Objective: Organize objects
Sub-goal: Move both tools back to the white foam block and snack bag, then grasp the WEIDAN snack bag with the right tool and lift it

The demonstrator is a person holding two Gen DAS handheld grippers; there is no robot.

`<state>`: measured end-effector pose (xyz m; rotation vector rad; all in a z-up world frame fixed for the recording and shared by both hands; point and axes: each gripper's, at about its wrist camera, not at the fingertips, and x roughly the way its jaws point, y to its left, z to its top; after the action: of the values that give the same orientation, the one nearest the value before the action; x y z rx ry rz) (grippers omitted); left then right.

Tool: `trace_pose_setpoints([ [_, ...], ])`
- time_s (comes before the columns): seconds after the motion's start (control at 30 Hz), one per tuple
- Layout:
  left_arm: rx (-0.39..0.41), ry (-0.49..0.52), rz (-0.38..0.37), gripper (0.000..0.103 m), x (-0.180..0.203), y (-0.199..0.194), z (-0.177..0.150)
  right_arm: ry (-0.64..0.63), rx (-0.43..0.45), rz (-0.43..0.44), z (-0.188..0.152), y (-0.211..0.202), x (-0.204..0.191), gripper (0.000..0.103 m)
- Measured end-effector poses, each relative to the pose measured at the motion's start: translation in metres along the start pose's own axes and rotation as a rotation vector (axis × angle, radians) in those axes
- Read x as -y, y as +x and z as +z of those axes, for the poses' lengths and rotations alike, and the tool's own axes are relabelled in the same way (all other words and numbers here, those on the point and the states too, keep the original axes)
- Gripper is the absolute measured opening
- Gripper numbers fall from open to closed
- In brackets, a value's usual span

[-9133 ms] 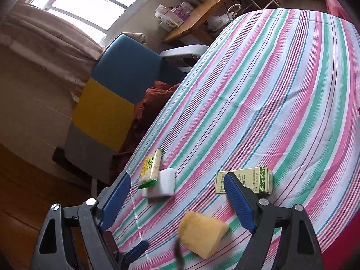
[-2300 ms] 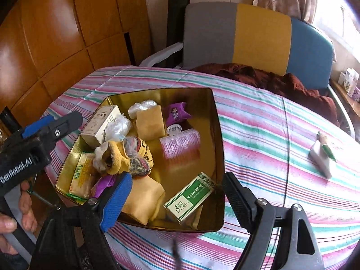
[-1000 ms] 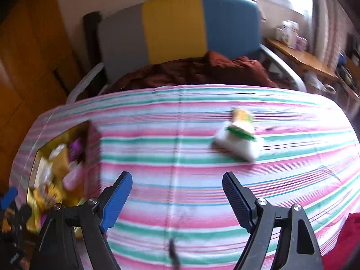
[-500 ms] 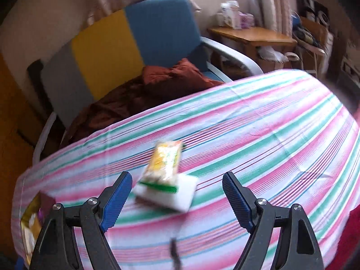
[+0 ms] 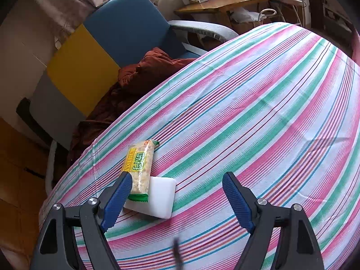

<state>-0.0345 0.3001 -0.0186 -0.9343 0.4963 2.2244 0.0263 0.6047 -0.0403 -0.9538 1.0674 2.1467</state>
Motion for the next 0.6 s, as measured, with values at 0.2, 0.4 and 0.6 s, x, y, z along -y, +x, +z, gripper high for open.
trace_pose_setpoints([
  [0.2,-0.02,0.061,-0.022,0.084,0.024,0.023,0.011,-0.012,-0.036,0.025,-0.002,0.005,-0.001,0.084],
  [0.4,-0.04,0.078,-0.048,0.084,0.033,0.04,0.014,-0.065,-0.066,0.026,-0.005,0.011,-0.01,0.084],
  [0.6,-0.062,0.095,-0.07,0.084,0.034,0.05,0.013,-0.113,-0.13,0.014,-0.002,0.018,-0.027,0.084],
])
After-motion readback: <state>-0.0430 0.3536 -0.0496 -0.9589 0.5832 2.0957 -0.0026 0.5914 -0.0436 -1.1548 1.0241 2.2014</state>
